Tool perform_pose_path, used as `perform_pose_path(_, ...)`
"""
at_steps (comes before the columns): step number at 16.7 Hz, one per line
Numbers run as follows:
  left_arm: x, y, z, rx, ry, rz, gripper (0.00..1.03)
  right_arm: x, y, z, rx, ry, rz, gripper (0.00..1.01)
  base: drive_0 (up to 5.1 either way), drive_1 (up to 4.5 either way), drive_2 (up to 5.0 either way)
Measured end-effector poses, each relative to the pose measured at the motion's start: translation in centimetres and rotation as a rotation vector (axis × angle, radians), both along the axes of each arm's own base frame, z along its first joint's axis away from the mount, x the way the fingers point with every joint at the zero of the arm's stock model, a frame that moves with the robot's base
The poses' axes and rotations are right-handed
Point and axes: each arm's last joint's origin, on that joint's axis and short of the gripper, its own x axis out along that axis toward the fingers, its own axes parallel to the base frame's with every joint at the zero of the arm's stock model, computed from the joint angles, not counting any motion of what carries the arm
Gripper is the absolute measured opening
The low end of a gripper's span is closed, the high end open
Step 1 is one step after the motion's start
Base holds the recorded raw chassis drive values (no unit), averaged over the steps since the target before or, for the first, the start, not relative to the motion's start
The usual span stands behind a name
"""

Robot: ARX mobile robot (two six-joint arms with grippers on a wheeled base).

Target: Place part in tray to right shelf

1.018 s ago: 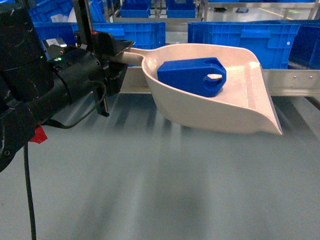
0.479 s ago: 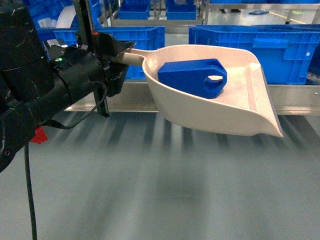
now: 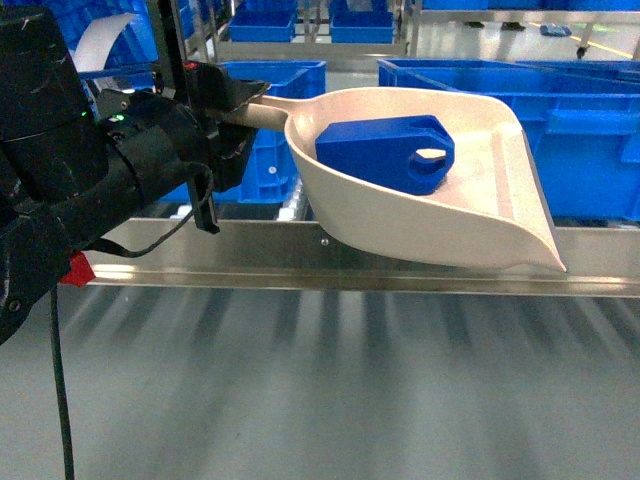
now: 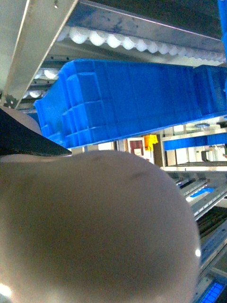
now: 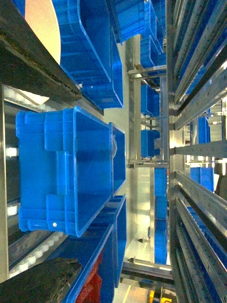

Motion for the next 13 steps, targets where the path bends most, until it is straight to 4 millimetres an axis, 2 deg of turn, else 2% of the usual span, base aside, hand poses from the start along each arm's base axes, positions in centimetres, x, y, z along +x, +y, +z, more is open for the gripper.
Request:
perform_pose_path(4, 0.01, 0.01, -0.01, 0.000, 0.001, 0.000, 0.16, -0.03, 0.00, 0.05, 0.000, -0.004, 0.000, 0.98, 0.1, 4.43, -4.2)
perform_pose_path(13, 0.05, 0.05, 0.12, -0.002, -0.006, 0.002, 0.16, 0.07, 0.00, -0.07, 0.000, 0.004, 0.000, 0.98, 0.0, 0.00, 0.0)
